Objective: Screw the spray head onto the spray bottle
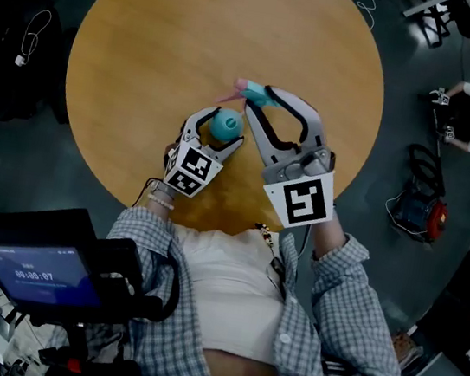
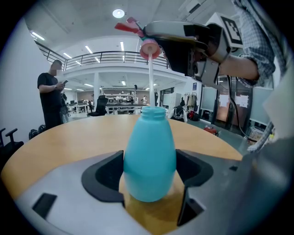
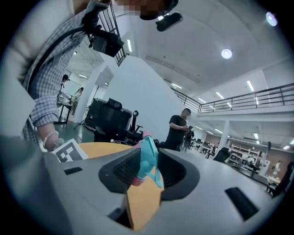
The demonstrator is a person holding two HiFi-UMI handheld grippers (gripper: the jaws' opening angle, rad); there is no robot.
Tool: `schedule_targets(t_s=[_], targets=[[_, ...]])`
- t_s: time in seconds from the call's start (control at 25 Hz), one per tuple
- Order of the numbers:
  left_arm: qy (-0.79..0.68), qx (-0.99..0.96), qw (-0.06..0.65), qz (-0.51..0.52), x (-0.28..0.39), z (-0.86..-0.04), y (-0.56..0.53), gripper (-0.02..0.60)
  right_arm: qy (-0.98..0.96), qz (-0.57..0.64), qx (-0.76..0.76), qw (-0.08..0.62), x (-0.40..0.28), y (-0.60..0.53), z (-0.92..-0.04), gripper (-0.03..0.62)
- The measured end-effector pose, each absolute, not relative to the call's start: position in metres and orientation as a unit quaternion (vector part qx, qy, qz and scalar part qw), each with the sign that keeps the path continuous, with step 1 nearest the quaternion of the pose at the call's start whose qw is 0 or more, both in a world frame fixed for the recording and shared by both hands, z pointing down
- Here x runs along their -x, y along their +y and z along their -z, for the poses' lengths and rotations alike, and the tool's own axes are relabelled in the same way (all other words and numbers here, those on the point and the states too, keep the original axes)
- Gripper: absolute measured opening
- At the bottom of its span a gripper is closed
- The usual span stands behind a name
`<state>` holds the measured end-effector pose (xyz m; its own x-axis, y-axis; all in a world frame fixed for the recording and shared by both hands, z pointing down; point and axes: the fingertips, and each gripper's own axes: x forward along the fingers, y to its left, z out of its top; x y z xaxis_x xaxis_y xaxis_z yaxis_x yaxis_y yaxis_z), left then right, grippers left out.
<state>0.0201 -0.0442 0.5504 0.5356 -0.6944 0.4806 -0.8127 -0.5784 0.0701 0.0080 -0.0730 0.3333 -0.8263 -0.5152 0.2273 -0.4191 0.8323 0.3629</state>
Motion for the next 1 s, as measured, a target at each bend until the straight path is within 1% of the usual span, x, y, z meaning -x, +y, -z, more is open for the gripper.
schedule_targets(t_s=[0.08,0.24,0.36,1.0], targets=[[-0.435,-0.865,0.144,-0.205,-0.021,-0.550,-0.044,0.365,-0.939,0.158,-0.247,0.182,-0.003,-0.065,-0.355,0.117],[-0.436,-0.865,0.144,-0.205,-0.020,-0.550,-0.044,0.365,-0.926,0.206,-0.238,0.208,0.010,-0.049,-0.388,0.117],[-0.435,-0.865,0.143,-0.205,-0.021,-0.549,-0.043,0.366,-0.920,0.221,-0.233,0.226,0.013,-0.041,-0.408,0.117],[-0.441,-0.862,0.146,-0.203,-0.017,-0.549,-0.043,0.365,-0.906,0.245,-0.250,0.238,0.016,-0.027,-0.419,0.112]])
